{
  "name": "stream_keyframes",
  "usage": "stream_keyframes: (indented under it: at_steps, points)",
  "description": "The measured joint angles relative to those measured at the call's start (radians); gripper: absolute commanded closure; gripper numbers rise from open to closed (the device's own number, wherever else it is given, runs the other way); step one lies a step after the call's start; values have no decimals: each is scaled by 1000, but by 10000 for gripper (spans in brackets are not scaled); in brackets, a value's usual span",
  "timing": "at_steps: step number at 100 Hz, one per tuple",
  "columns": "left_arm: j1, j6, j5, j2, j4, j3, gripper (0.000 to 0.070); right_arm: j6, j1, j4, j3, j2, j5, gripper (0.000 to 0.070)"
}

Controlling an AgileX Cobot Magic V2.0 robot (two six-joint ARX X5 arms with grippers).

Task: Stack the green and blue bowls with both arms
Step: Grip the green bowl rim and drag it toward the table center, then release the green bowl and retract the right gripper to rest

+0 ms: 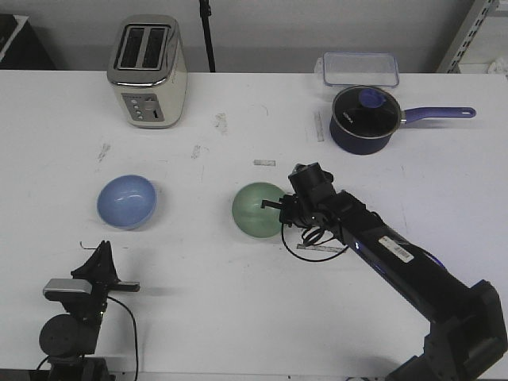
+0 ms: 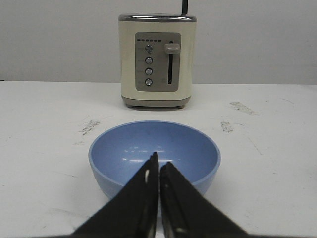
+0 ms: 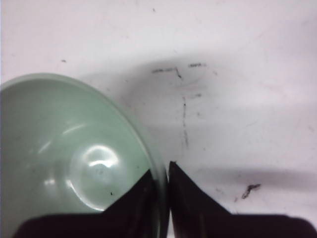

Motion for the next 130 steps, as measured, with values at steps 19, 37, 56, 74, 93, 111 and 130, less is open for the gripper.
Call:
stream_keyframes:
  at_steps: [19,37,56,74,93,111,130]
  points:
    - [0,0,0,0,0,0,699,3,2,0,0,19,0,688]
    - [0,0,0,0,0,0,699,3,1,-5,0,51,-1,687]
    - [0,0,0,0,0,0,699,6,1,7,0,51,0,567]
    - [0,0,0,0,0,0,699,6,1,8,0,47,17,242]
    - [0,0,0,0,0,0,699,-13,-10,7,0,-60,64,233]
    - [0,0,0,0,0,0,699,-124,-73,13,0,-219,137,234]
    - [0,0,0,0,0,0,699,-337,-184,98,-64,-363,209,299]
